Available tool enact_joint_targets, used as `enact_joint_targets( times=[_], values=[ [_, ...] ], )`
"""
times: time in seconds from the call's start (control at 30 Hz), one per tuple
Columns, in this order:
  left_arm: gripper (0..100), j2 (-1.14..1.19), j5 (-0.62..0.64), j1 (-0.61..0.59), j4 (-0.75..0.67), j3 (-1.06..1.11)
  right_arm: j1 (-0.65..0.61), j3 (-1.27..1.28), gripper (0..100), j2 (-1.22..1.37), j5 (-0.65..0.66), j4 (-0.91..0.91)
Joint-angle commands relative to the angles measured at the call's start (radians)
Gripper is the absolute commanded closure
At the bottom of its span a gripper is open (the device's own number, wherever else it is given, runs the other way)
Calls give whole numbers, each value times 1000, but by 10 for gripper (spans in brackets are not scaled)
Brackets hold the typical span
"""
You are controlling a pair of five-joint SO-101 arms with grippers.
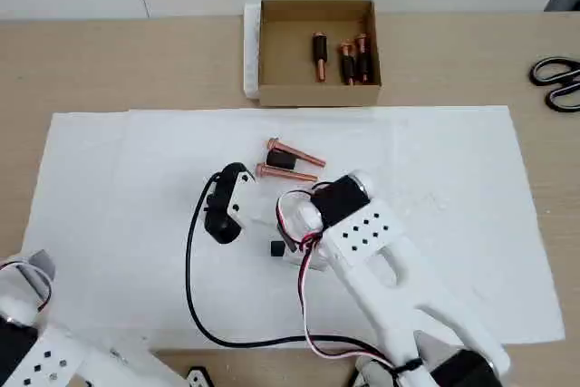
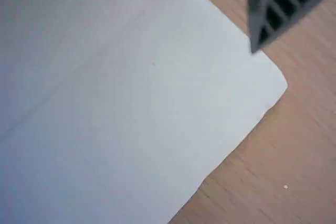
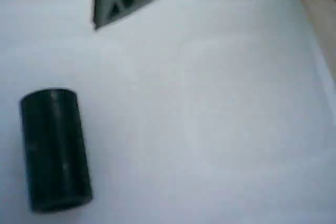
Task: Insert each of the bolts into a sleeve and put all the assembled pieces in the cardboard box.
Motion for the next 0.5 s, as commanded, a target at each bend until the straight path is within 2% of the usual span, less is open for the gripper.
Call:
enact_joint_targets(
  times=[0.0,0.3,0.47],
  values=[
    [694,-9,9,-3,0,-39,-7,-3,783,38,8,-4],
    [694,-9,9,-3,0,-39,-99,-3,783,165,-3,-61],
    [694,-9,9,-3,0,-39,-110,-5,783,225,-43,-117]
  ],
)
